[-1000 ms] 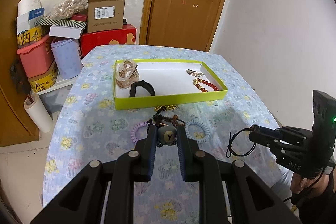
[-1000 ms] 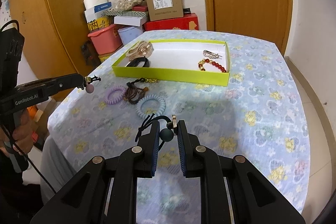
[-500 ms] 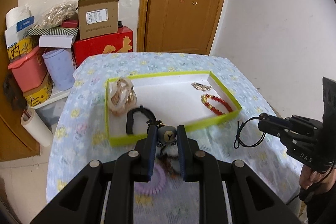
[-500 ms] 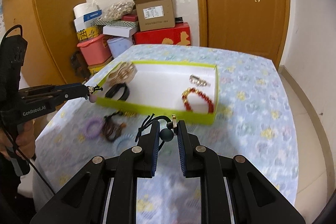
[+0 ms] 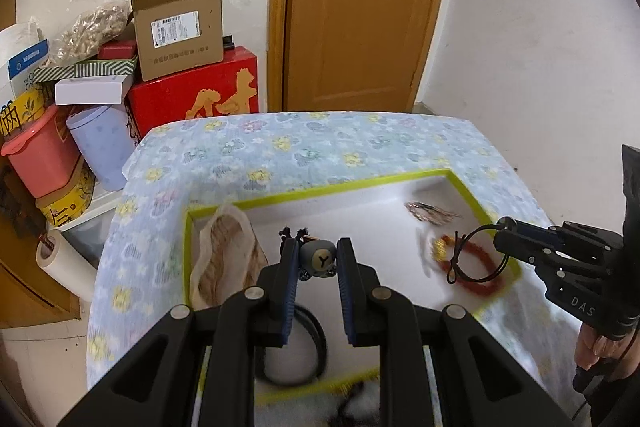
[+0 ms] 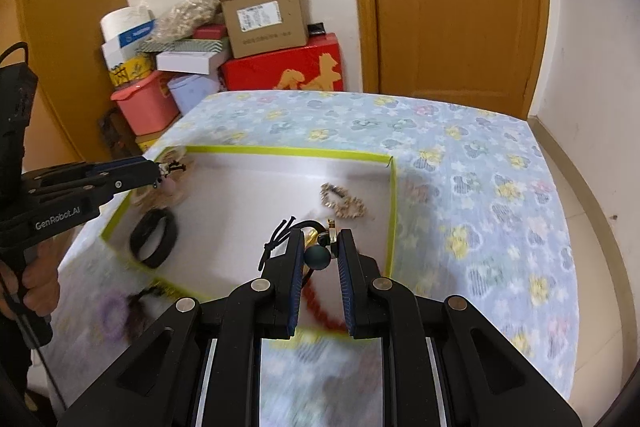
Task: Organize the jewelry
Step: 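Open both tools over the box to drop the two hair ties, then withdraw both tools from the box toward the remaining jewelry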
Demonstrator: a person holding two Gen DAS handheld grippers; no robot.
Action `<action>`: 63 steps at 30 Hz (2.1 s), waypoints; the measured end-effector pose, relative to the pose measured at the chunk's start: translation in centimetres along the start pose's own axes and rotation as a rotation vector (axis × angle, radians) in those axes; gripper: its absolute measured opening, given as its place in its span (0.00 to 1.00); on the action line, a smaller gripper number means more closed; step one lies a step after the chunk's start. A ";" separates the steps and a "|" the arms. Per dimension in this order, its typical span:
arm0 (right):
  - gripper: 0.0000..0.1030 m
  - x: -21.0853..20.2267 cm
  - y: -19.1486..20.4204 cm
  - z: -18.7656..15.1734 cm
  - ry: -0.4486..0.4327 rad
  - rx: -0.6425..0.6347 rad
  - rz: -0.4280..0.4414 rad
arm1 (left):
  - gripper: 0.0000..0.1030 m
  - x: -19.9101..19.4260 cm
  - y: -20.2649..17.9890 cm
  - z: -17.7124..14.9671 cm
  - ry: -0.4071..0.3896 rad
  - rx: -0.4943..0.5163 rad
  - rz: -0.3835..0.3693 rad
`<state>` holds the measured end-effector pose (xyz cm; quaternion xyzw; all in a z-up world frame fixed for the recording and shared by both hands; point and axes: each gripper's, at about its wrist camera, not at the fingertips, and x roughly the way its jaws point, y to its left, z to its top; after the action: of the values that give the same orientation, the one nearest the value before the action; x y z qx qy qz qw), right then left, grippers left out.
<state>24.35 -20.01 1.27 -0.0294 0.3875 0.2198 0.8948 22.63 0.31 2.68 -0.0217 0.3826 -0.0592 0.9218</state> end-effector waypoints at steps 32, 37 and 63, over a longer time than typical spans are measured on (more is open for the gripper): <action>0.40 2.5 -0.1 0.2 0.048 -0.023 -0.045 | 0.32 4.2 0.1 0.1 0.067 0.018 0.036; 0.40 -0.2 0.5 -0.7 0.019 -0.020 -0.035 | 0.35 1.4 0.2 -0.6 0.036 0.010 0.025; 0.40 -13.7 5.4 -13.1 -0.047 0.058 0.071 | 0.34 -14.1 -0.7 -13.5 -0.037 -0.065 0.032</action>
<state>4.94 -23.09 2.46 0.0157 0.3732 0.2409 0.8958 3.16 1.42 3.11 -0.0467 0.3675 -0.0318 0.9283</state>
